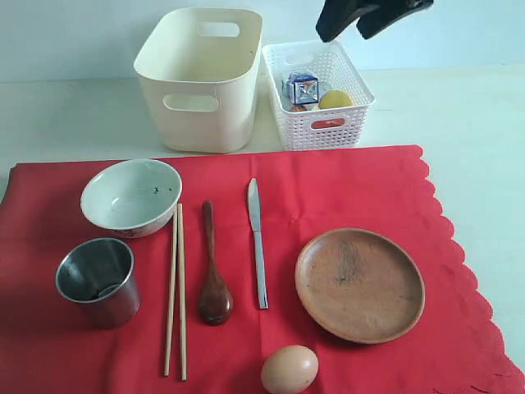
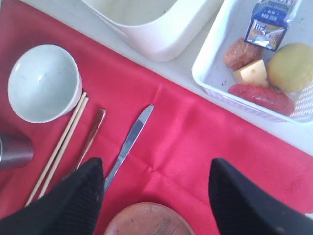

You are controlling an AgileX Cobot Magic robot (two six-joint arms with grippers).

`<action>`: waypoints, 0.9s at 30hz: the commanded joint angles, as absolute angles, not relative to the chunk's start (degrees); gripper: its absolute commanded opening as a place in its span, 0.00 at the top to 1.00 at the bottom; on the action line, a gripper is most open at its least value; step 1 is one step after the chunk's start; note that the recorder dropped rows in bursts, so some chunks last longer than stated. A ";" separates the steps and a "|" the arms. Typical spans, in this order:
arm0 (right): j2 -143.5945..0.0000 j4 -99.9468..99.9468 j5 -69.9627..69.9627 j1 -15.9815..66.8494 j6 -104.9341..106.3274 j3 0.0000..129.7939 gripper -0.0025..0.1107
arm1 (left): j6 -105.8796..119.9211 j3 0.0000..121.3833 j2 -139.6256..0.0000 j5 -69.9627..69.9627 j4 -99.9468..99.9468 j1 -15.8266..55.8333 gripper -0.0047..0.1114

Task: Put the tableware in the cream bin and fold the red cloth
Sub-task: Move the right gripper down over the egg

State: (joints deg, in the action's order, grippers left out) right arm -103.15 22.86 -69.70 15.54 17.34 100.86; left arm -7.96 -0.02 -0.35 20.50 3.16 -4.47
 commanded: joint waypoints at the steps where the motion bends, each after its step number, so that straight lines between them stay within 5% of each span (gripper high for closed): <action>1: -97.68 23.11 -69.96 15.39 16.31 100.90 0.45 | -7.64 0.00 0.00 20.17 3.43 -4.56 0.43; 16: -85.80 26.30 -69.96 15.39 16.19 100.32 0.45 | -7.64 0.00 0.00 20.17 3.43 -4.56 0.43; 27: -76.31 28.22 -69.96 15.39 19.39 84.84 0.45 | -7.64 0.00 0.00 20.17 3.43 -4.56 0.43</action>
